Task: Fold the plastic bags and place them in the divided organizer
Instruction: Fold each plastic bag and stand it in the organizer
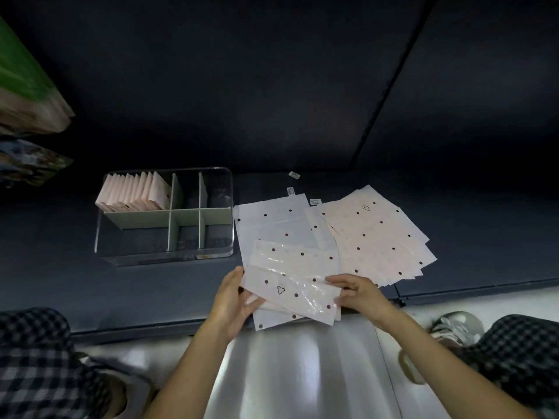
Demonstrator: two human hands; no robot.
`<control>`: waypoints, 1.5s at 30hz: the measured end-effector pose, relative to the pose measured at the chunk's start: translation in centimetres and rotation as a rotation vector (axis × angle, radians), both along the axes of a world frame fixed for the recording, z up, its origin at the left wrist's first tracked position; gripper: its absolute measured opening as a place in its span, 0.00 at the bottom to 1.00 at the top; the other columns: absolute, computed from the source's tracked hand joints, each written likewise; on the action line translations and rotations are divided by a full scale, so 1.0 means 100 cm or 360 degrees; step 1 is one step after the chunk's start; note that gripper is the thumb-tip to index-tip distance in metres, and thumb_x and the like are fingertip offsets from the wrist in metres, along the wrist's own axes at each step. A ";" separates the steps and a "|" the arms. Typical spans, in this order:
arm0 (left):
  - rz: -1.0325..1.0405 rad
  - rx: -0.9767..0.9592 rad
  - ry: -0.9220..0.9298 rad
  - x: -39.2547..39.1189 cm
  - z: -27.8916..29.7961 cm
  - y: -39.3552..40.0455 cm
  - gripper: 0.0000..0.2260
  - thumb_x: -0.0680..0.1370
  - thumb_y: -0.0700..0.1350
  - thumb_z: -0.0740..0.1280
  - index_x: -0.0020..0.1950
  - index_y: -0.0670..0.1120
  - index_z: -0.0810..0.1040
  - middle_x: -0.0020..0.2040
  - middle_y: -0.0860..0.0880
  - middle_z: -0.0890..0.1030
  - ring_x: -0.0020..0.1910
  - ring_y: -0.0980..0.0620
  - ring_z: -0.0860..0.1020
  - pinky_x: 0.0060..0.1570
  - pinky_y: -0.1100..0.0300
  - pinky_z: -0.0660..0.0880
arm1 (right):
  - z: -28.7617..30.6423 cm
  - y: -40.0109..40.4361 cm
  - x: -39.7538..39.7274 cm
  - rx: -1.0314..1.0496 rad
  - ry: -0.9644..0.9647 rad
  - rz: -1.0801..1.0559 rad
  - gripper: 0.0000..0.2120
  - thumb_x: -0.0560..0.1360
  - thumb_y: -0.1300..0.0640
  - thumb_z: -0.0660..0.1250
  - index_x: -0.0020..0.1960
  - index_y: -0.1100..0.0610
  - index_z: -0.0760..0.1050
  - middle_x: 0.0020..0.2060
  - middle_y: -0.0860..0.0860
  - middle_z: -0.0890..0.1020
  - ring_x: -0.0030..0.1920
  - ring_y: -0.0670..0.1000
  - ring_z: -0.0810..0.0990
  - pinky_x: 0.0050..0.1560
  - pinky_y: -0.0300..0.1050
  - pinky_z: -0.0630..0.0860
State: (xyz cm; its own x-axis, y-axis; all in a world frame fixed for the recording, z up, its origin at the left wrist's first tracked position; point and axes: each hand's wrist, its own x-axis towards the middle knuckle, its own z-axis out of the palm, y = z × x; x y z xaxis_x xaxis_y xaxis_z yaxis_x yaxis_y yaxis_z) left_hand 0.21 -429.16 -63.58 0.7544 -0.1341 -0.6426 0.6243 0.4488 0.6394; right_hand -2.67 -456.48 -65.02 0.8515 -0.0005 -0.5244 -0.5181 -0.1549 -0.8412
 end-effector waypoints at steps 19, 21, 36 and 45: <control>-0.0431 0.0848 -0.0655 -0.004 -0.028 -0.001 0.18 0.80 0.45 0.62 0.69 0.53 0.66 0.55 0.51 0.79 0.51 0.56 0.79 0.54 0.61 0.74 | 0.000 0.030 0.025 -0.0300 -0.0106 -0.0398 0.06 0.75 0.65 0.67 0.40 0.58 0.79 0.30 0.56 0.80 0.29 0.52 0.77 0.35 0.45 0.74; -0.0512 0.1135 -0.0803 -0.011 -0.030 0.000 0.22 0.80 0.48 0.62 0.73 0.56 0.61 0.58 0.53 0.79 0.54 0.55 0.79 0.57 0.59 0.73 | -0.006 0.030 0.033 -0.0491 -0.0131 -0.0483 0.08 0.75 0.59 0.68 0.40 0.63 0.77 0.30 0.57 0.79 0.30 0.51 0.75 0.34 0.44 0.73; -0.1628 0.2328 -0.1626 -0.042 -0.053 0.001 0.28 0.82 0.57 0.50 0.76 0.50 0.40 0.76 0.52 0.39 0.76 0.48 0.40 0.73 0.50 0.34 | -0.013 0.038 0.058 -0.1067 -0.0018 -0.0388 0.15 0.74 0.56 0.66 0.32 0.57 0.65 0.29 0.50 0.70 0.35 0.53 0.69 0.31 0.43 0.62; -0.2034 0.2553 -0.1573 -0.038 -0.055 0.002 0.32 0.80 0.63 0.44 0.72 0.51 0.28 0.75 0.48 0.30 0.73 0.47 0.30 0.72 0.50 0.32 | -0.022 0.073 -0.027 -0.1759 -0.1273 0.0808 0.23 0.73 0.53 0.70 0.66 0.61 0.73 0.64 0.56 0.76 0.65 0.56 0.75 0.64 0.54 0.72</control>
